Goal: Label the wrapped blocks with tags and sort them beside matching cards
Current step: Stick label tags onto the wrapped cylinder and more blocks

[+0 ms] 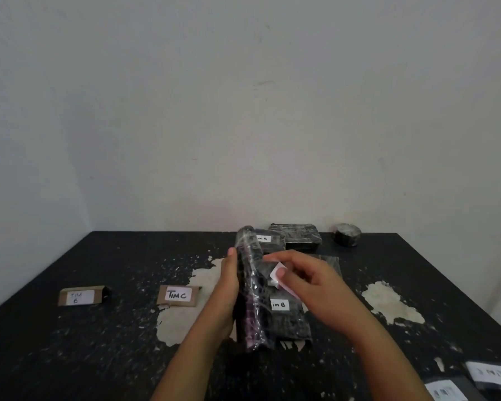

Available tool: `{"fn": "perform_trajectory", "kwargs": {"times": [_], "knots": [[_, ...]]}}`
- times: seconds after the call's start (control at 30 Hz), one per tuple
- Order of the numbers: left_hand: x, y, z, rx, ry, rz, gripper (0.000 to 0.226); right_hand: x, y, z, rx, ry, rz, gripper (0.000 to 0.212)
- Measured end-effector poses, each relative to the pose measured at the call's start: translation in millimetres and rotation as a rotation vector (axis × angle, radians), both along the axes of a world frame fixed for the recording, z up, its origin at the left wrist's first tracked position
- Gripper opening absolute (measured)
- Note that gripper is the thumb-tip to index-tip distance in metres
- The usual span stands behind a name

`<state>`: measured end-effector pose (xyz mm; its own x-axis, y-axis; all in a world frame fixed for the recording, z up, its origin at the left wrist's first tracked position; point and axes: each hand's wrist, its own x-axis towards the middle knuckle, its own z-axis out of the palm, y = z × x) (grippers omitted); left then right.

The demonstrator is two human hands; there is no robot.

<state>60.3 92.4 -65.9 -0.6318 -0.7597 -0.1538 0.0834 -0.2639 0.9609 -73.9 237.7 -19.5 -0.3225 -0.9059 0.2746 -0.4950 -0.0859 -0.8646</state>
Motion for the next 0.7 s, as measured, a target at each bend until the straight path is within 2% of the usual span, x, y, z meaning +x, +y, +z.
{"fn": "perform_trajectory", "kwargs": {"times": [0.13,0.27,0.37,0.53,0.7], "knots": [[0.8,0.4,-5.7,0.002,0.027,-0.024,0.067,-0.5,-0.5,3.4,0.057,0.053,0.048,0.035],[-0.5,1.0,-6.2,0.008,0.075,-0.054,0.03,-2.4,2.5,6.6,0.09,0.085,0.075,0.042],[-0.1,5.3,-5.8,-0.007,0.136,-0.097,0.034,-7.4,1.1,9.2,0.104,0.077,0.067,0.031],[2.2,11.9,-5.5,-0.051,0.184,-0.121,0.057,-10.9,-1.3,15.3,0.125,0.13,0.048,0.01],[-1.8,10.6,-10.2,-0.085,0.148,-0.133,0.073,-10.5,-3.1,18.3,0.165,0.167,0.066,0.003]]}}
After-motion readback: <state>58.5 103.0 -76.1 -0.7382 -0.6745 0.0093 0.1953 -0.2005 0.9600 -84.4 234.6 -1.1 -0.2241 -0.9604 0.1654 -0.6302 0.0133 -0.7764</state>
